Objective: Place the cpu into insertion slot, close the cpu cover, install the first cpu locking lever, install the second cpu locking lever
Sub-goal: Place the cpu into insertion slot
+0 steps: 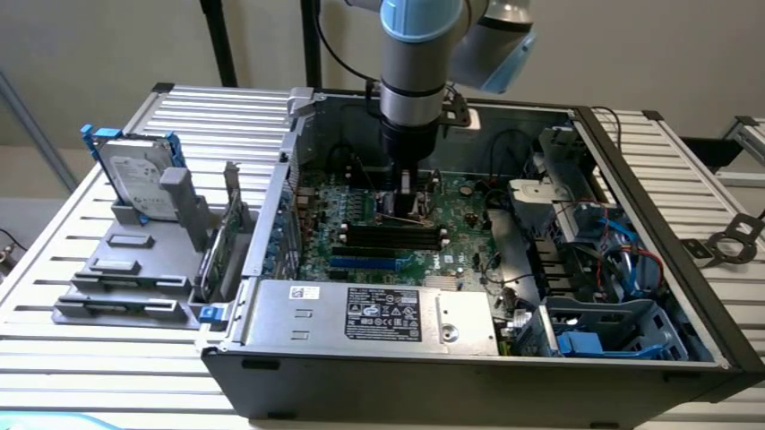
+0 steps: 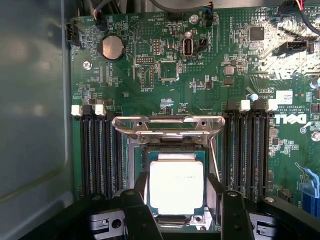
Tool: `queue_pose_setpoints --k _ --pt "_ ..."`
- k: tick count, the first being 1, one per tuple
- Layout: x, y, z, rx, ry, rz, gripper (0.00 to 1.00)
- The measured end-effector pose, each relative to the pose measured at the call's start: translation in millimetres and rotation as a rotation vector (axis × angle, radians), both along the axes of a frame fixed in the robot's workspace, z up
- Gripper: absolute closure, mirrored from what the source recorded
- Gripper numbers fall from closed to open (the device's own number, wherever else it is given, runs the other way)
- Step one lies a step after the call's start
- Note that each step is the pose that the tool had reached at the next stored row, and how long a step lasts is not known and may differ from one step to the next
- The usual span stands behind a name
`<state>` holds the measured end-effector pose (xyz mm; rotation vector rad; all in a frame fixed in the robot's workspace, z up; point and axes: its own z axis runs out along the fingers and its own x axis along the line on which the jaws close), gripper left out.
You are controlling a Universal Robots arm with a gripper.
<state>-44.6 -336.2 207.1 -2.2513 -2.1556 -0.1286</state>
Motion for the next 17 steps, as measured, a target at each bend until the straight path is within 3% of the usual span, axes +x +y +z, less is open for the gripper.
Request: queue_pose_setpoints --k 5,11,17 --pt "-0.2 3.0 -3.4 -0.0004 0.0 -0.001 0.46" --pt "-0.2 5.2 -6.2 -0.0109 0.0 -0.001 0.46" --pt "-0.2 7.1 -7.2 -0.0131 0.0 -0.001 0.46"
